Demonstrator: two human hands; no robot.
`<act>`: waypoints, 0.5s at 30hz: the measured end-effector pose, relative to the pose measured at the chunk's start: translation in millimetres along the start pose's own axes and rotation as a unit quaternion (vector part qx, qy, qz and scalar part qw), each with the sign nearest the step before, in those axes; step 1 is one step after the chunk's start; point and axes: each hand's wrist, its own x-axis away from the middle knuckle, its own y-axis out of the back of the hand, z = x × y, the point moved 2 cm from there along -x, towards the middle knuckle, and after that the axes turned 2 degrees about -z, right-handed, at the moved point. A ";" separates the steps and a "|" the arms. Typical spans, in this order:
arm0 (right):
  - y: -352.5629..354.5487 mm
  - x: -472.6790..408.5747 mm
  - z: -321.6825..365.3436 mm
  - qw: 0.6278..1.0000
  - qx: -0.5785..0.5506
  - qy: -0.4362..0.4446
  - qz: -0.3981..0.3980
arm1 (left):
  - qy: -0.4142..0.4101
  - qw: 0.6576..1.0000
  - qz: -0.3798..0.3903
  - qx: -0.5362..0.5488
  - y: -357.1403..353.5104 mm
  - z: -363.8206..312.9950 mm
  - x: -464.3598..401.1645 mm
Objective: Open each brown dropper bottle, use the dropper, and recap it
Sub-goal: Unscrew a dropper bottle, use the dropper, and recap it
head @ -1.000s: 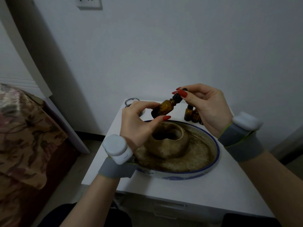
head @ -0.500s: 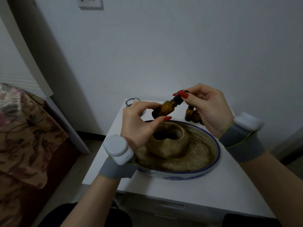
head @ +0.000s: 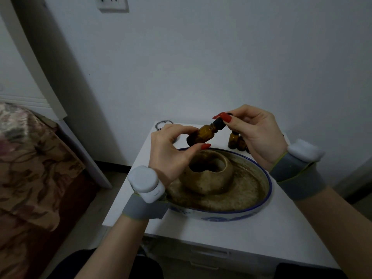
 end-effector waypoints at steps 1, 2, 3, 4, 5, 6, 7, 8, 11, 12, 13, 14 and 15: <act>-0.5 0.2 -0.1 1.000 -0.003 0.000 0.000 | 0.000 1.000 0.000 -0.001 0.1 -0.2 0.0; -0.8 0.5 0.0 1.000 -0.004 0.000 0.001 | 0.000 1.000 0.001 -0.003 0.2 -0.4 0.1; -1.0 0.7 0.1 1.000 -0.004 0.001 0.002 | -0.001 1.000 0.003 -0.005 0.3 -0.6 0.0; -0.9 0.8 0.3 1.000 -0.003 0.000 0.002 | -0.002 1.000 0.004 -0.005 0.3 -0.8 0.0; -0.5 0.6 0.5 1.000 -0.003 -0.001 0.001 | -0.002 1.000 0.004 -0.005 0.5 -0.9 -0.2; -0.2 0.4 0.7 1.000 -0.003 -0.002 -0.001 | -0.002 1.000 0.005 -0.005 0.5 -0.9 -0.1; 0.0 0.3 0.7 1.000 -0.003 -0.003 -0.002 | -0.002 1.000 0.007 -0.006 0.5 -0.9 -0.3; 0.0 0.3 0.5 1.000 -0.005 -0.004 -0.003 | -0.002 1.000 0.009 -0.007 0.4 -0.8 -0.3; 0.4 -0.1 -1.3 1.000 -0.007 -0.005 -0.004 | -0.001 1.000 0.012 -0.012 0.4 -0.5 -0.6; 0.6 -0.3 -1.8 1.000 -0.002 -0.006 -0.007 | -0.001 1.000 0.012 -0.013 0.5 -0.5 -0.7; 0.7 -0.6 -2.4 1.000 0.004 -0.007 -0.010 | 0.000 1.000 0.012 -0.014 0.7 -0.6 -0.8; 0.9 -0.7 -2.7 1.000 0.009 -0.007 -0.012 | 0.001 1.000 0.012 -0.014 0.8 -0.7 -0.7; 0.9 -0.9 -3.1 1.000 0.012 -0.007 -0.013 | 0.002 1.000 0.012 -0.013 0.9 -0.7 -0.8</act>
